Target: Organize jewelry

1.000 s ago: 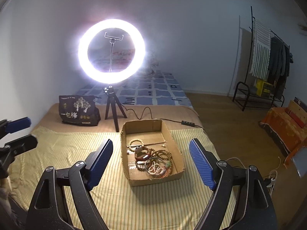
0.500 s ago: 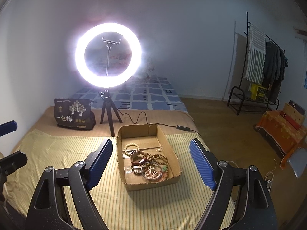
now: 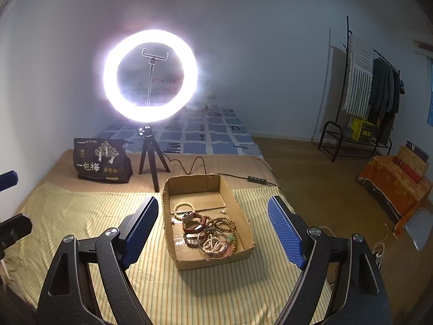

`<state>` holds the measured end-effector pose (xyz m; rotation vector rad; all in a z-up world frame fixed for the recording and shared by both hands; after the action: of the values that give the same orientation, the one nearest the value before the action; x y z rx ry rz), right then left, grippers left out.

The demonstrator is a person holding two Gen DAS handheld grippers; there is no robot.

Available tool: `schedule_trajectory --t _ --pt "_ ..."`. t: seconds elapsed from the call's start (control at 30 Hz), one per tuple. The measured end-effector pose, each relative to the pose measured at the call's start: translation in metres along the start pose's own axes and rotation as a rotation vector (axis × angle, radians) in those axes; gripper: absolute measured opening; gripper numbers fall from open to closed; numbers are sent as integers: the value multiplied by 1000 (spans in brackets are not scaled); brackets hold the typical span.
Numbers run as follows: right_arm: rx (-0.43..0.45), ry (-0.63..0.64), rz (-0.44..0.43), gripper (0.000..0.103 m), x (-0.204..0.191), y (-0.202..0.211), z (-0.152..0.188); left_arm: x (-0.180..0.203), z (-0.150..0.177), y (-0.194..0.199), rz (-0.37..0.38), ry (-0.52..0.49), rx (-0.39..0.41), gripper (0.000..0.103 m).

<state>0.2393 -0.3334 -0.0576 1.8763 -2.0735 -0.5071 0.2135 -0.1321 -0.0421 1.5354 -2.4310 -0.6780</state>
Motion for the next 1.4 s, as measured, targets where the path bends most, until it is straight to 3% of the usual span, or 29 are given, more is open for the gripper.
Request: schedule_trajectory --t 1.4 --pt "-8 5 5 83 1 1 1 1 0 2 1 3 3 102"
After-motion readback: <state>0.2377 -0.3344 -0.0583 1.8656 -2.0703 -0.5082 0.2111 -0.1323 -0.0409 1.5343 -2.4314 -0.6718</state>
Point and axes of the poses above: each gripper's, at about its wrist camera, not at the fingertips, and y roughly against the way its jaws point, x to its right, z to its underside, the point moved 8 cm from there along -y, roughly the way its jaws point, and after that the axes turned 7 degrees about -y, right-handed, at the moved point
